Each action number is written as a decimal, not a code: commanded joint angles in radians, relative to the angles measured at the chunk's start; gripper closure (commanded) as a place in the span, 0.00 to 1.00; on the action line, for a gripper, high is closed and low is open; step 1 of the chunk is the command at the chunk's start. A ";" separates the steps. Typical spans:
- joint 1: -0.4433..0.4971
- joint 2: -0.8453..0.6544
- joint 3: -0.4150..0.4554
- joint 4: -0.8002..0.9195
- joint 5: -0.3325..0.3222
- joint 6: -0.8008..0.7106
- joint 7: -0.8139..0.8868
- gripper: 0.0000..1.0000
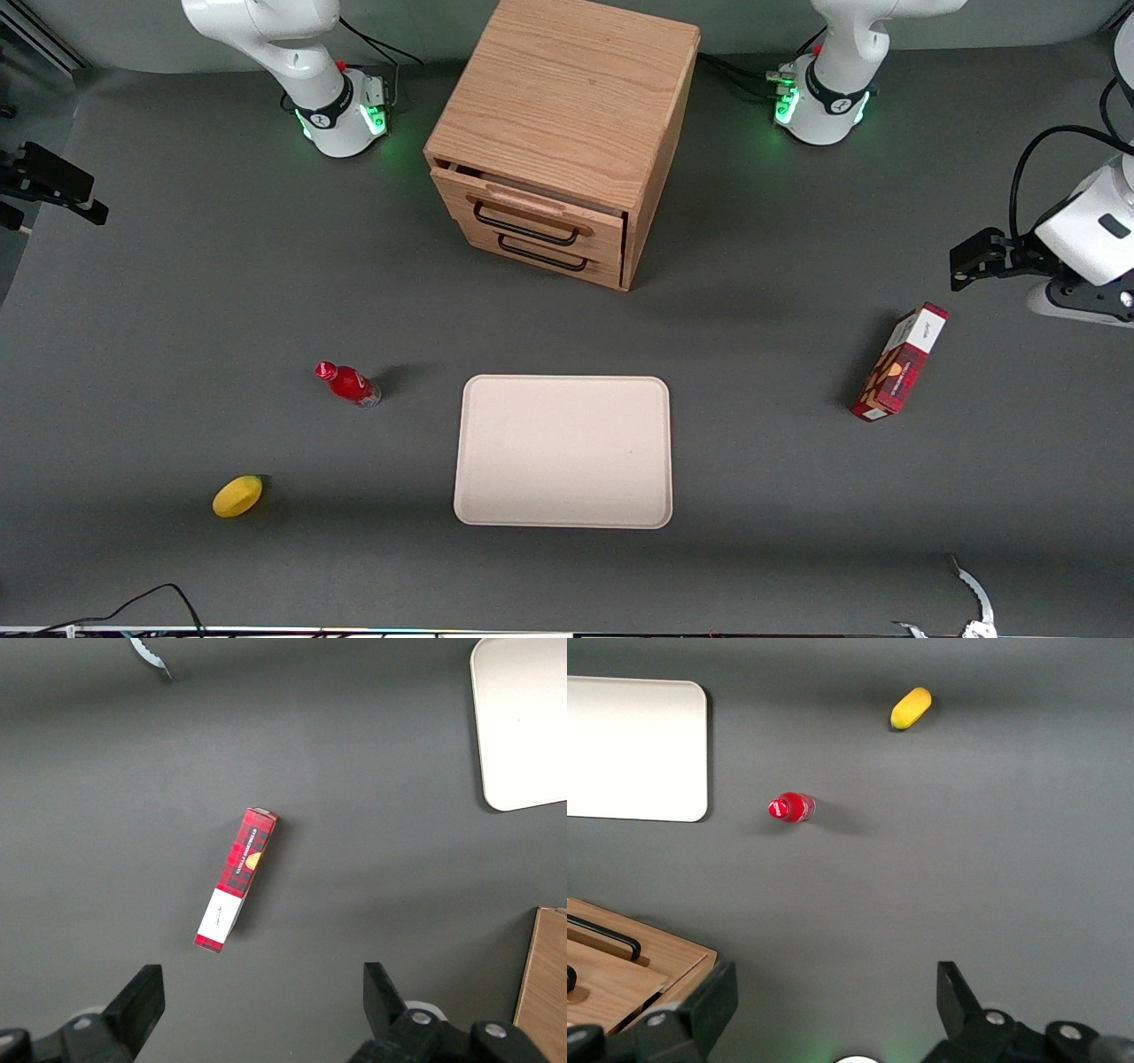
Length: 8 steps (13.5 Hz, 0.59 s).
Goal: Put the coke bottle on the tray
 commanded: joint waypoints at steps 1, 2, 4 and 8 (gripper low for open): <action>-0.004 0.010 0.008 0.017 0.015 -0.021 0.046 0.00; 0.005 0.010 0.008 0.020 0.015 -0.021 0.069 0.00; 0.008 0.013 0.008 0.020 0.017 -0.020 0.071 0.00; 0.003 0.038 0.006 0.020 0.025 -0.017 0.057 0.00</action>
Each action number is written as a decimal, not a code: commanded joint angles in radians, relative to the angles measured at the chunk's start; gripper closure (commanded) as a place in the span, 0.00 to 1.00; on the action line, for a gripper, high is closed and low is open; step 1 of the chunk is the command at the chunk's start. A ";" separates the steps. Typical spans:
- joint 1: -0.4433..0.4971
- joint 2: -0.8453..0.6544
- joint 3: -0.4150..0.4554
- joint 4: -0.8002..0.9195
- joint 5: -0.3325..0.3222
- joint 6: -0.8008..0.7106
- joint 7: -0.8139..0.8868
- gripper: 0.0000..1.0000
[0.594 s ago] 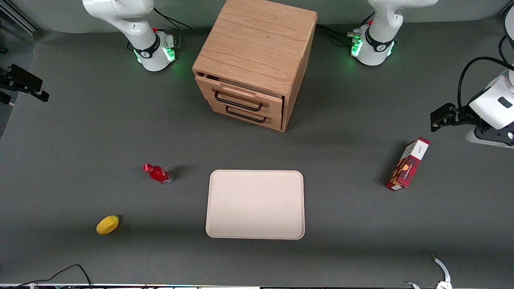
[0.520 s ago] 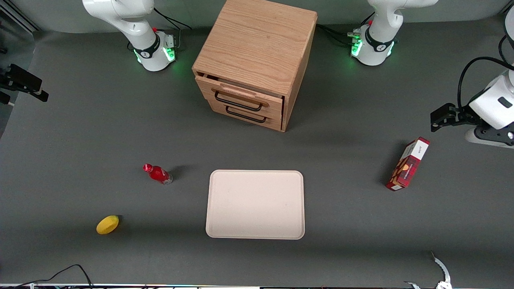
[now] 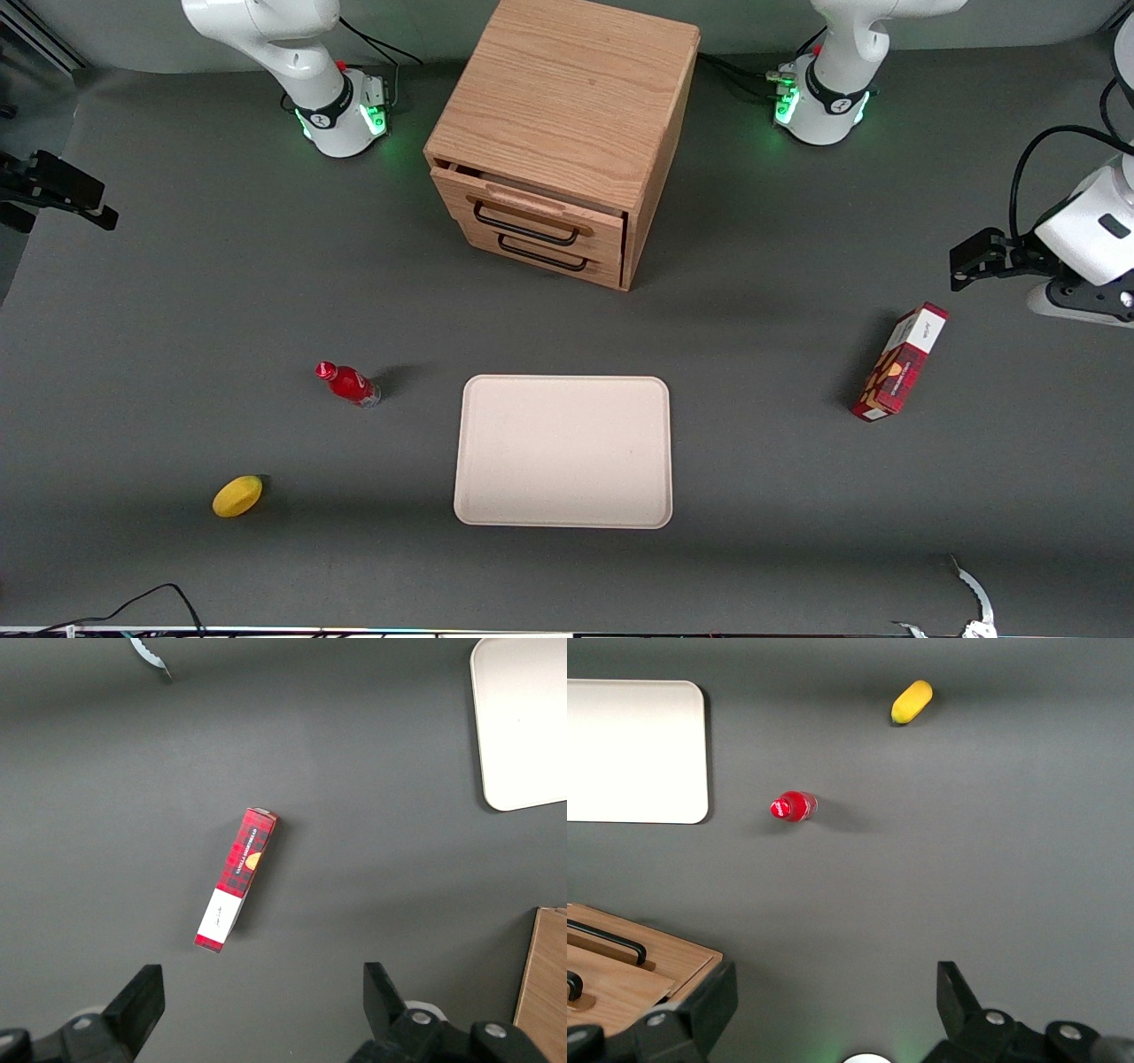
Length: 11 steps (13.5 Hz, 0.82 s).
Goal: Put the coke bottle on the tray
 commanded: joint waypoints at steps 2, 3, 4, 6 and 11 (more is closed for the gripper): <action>-0.006 0.020 0.000 0.022 0.032 -0.013 0.019 0.00; -0.003 0.024 0.000 0.021 0.040 -0.008 0.027 0.00; -0.001 0.044 0.000 0.022 0.037 -0.007 0.019 0.00; 0.005 0.049 0.001 0.016 0.031 0.031 0.024 0.00; 0.008 0.113 0.026 0.012 0.029 0.093 0.034 0.00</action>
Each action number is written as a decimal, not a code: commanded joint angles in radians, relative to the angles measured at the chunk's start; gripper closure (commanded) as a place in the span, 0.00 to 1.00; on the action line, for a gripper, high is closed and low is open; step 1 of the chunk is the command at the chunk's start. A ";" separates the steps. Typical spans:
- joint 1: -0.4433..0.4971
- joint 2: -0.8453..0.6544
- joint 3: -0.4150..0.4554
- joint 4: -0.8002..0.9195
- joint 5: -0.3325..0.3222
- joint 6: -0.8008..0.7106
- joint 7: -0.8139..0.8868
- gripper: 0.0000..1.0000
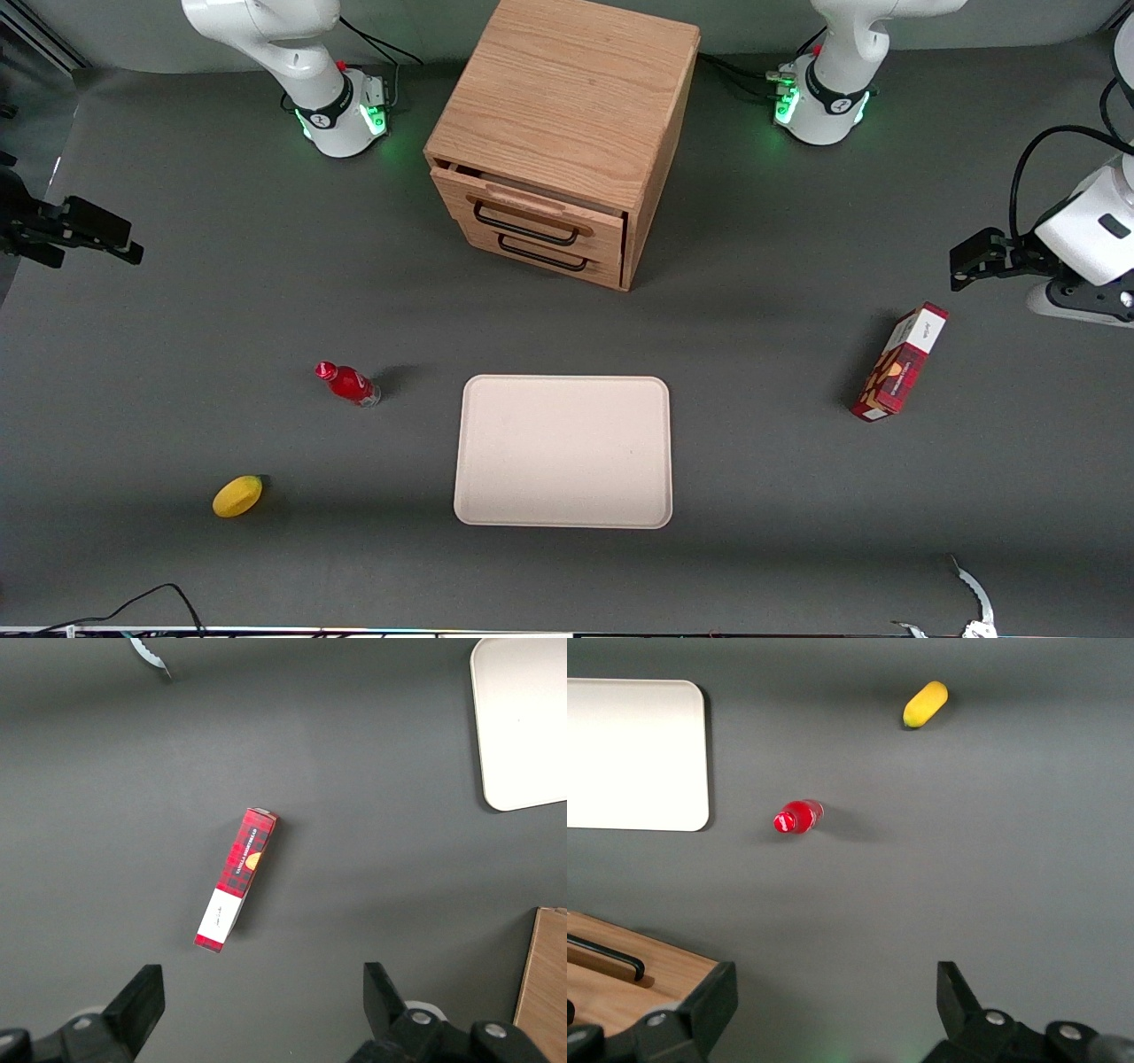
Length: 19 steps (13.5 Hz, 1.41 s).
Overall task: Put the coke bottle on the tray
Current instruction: 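Move the open right gripper down over the red Coca-Cola bottle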
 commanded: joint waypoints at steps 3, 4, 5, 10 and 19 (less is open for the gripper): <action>0.004 0.065 0.042 0.011 0.016 0.055 0.083 0.00; 0.004 0.078 0.042 0.006 0.019 0.063 0.104 0.00; 0.004 0.079 0.048 -0.023 0.022 0.085 0.121 0.00; 0.004 0.081 0.109 -0.165 0.009 0.282 0.209 0.00; 0.004 0.130 0.206 -0.388 -0.156 0.543 0.269 0.00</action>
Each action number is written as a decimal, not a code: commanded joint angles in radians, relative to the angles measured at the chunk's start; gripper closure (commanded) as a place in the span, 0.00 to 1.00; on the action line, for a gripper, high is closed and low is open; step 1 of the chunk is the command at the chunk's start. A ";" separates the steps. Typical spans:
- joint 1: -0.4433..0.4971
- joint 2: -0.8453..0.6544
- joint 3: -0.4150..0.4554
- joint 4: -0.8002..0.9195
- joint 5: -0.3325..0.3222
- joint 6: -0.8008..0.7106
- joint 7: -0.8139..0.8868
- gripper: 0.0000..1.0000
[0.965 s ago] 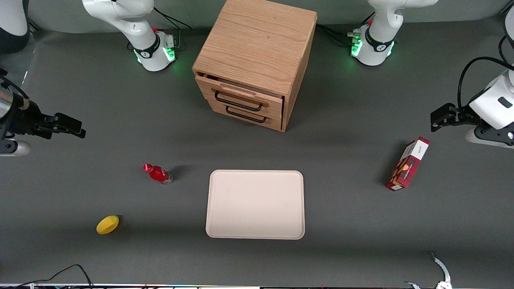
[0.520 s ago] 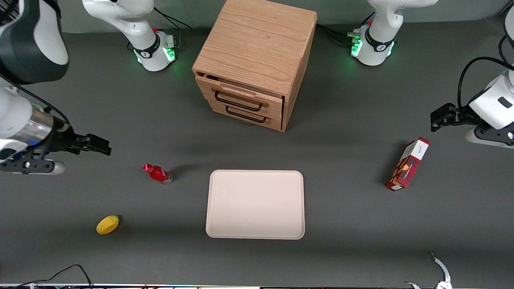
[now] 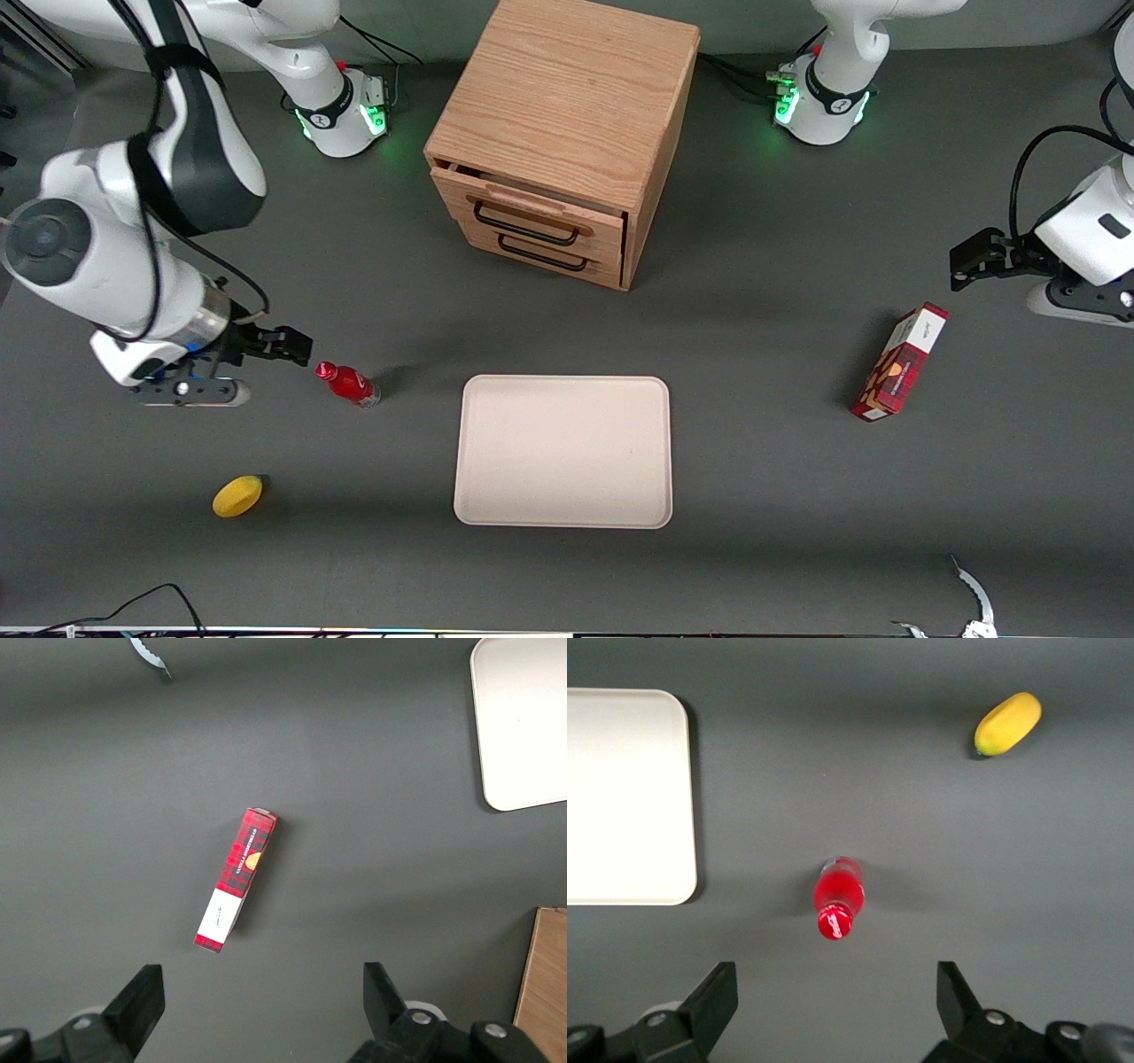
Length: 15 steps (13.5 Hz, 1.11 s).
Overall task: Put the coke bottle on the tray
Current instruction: 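Move the open right gripper down over the red Coca-Cola bottle, then close the right gripper around the bottle's cap end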
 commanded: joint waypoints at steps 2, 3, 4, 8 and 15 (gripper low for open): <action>-0.012 -0.009 0.011 -0.095 -0.022 0.100 0.024 0.00; -0.015 -0.009 0.011 -0.115 -0.020 0.124 0.024 0.00; -0.015 -0.009 0.011 -0.134 -0.020 0.144 0.024 0.00; -0.015 -0.009 0.011 -0.215 -0.020 0.241 0.026 0.01; -0.017 -0.009 0.011 -0.333 -0.017 0.377 0.018 0.04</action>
